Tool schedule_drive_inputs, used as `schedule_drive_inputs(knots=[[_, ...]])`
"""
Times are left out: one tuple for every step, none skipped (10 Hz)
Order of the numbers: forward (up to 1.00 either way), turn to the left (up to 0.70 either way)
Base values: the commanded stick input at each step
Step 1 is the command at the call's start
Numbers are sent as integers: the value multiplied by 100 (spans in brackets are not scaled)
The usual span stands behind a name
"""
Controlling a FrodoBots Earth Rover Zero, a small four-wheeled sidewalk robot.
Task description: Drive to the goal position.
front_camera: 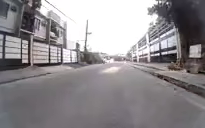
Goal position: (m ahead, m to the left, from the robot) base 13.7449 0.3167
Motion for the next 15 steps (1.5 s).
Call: schedule_drive_inputs(knots=[[100, -1], [100, -1], [100, -1], [100, -1], [100, -3], [100, -25], [100, -41], [100, -41], [100, -41], [100, -41], [100, -31], [100, -6], [100, -1], [100, -1], [100, -29]])
